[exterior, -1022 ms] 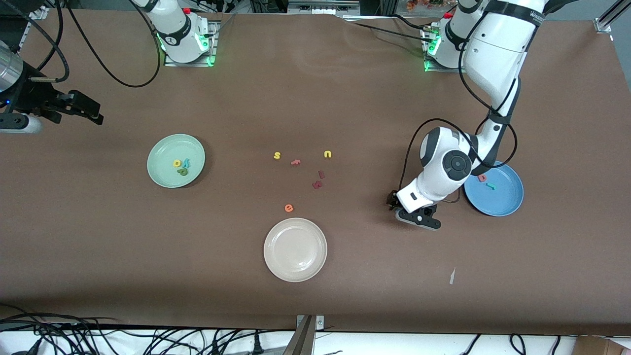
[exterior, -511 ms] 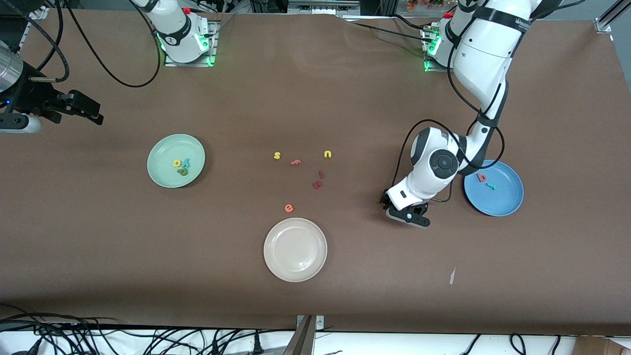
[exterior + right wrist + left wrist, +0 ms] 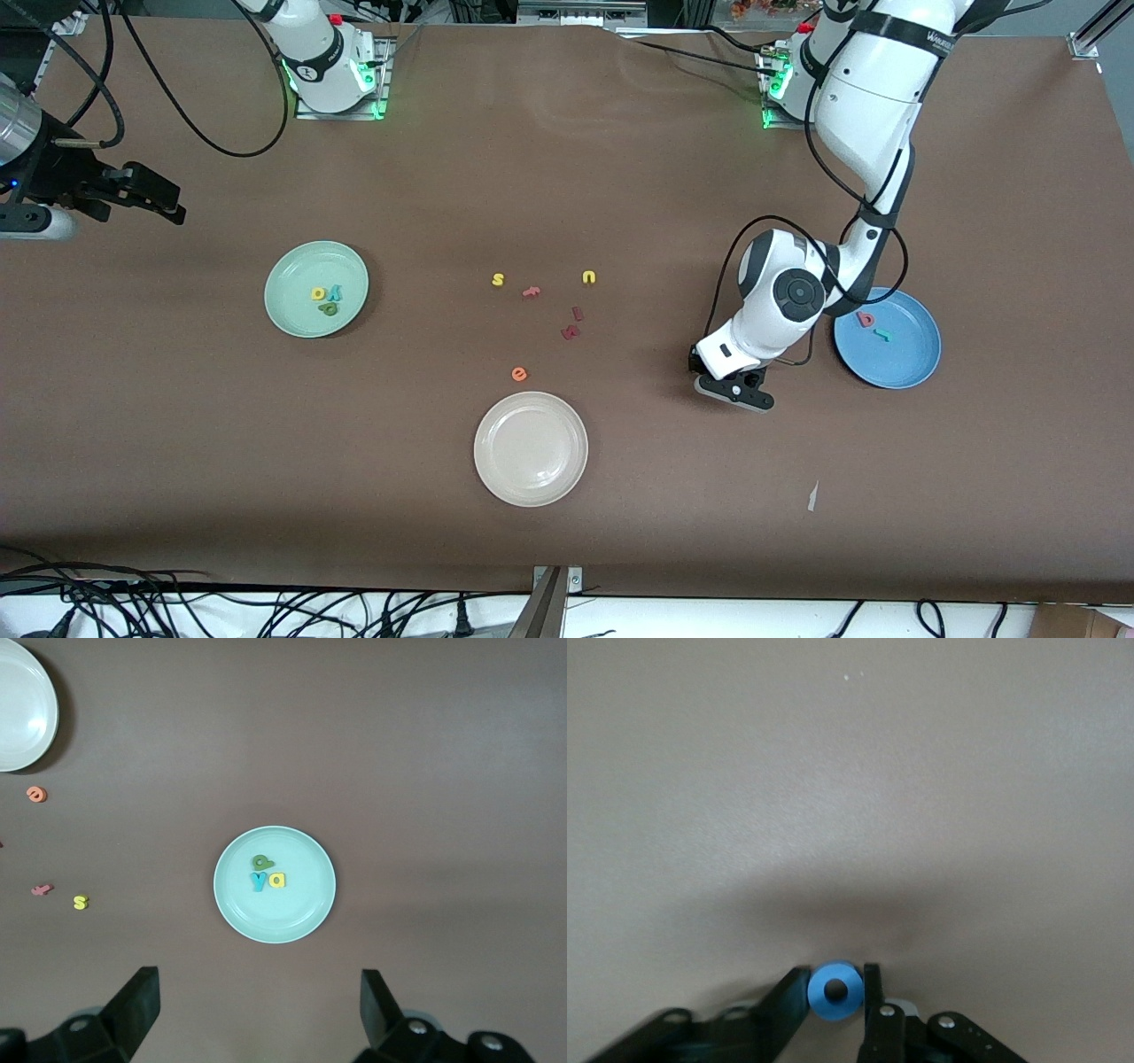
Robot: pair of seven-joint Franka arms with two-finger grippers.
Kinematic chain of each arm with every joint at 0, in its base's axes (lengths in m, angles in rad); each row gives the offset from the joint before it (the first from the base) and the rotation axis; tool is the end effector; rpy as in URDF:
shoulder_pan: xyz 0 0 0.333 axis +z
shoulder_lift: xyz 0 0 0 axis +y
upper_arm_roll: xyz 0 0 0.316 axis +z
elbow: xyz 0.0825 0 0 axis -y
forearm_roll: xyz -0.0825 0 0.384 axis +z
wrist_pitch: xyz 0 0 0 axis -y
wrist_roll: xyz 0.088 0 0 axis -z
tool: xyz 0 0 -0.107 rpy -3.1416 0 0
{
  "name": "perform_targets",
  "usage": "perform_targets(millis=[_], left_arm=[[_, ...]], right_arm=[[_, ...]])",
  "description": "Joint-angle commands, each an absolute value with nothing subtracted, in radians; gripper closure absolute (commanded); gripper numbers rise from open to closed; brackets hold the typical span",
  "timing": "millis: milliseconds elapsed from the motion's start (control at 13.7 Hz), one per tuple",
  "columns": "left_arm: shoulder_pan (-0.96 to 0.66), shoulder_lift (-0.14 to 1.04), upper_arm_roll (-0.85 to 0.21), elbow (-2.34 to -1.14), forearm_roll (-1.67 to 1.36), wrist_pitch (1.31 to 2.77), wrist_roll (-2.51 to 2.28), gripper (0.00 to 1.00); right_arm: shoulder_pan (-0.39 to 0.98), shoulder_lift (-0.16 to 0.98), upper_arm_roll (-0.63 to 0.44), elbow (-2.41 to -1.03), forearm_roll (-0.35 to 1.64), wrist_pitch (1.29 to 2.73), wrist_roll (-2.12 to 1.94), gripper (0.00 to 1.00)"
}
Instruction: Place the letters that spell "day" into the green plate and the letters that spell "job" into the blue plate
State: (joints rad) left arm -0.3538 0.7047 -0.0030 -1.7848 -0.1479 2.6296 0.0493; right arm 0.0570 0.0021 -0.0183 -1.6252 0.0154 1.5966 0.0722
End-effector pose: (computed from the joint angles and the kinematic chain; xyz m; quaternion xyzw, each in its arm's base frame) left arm 0.6273 -0.2298 0.1713 0.9869 -0.1397 0.0626 0.0518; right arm 0.5554 0.0231 0.5999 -0.9997 0.0171 0.0158 0.0068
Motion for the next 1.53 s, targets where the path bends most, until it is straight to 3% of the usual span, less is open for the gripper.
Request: perform_targets(millis=[0,292,730,949,1095,1168,1241,1314,1387,1460], left_arm=[[-0.362,0.735,0.024,-1.773,-0.124,2.638,0.054,1.00],[-0.281,0.643,0.023,-1.787,-0.121,2.571,0.122,1.00],[-0.062,0.412,0.021,-1.833,-0.121,2.093,0.350,0.96],[0.020,0.280,0.020,-1.994,-0.031,2.077,0.382,0.94],[0.054,0.253,0.021,-2.055,-0.012,2.079,0.385,0.93],[0.078,0.253,0.021,-2.066,-0.012,2.079,0.387,0.75],[0.096,0.253,0.021,-2.075,-0.012,2.079,0.399,0.50],[0.098,0.250,0.021,-2.083,-0.014,2.080,0.405,0.11],[0.100,0.247,0.021,-2.083,-0.012,2.080,0.405,0.01],[0.104,0.235,0.021,-2.083,-0.012,2.080,0.405,0.01]], right_arm=[[0.051,-0.009,-0.017,-1.634,0.031,1.600,0.061,0.00],[0.051,-0.009,-0.017,-1.634,0.031,1.600,0.061,0.00],[0.051,-0.009,-0.017,-1.634,0.031,1.600,0.061,0.00],[0.051,-0.008,-0.017,-1.634,0.031,1.598,0.061,0.00],[0.051,-0.009,-0.017,-1.634,0.031,1.598,0.061,0.00],[0.051,-0.009,-0.017,-1.634,0.031,1.598,0.061,0.00],[0.051,-0.008,-0.017,-1.634,0.031,1.598,0.061,0.00],[0.051,-0.009,-0.017,-1.634,0.031,1.598,0.061,0.00],[0.051,-0.009,-0.017,-1.634,0.031,1.598,0.061,0.00],[0.051,-0.009,-0.017,-1.634,0.031,1.598,0.061,0.00]])
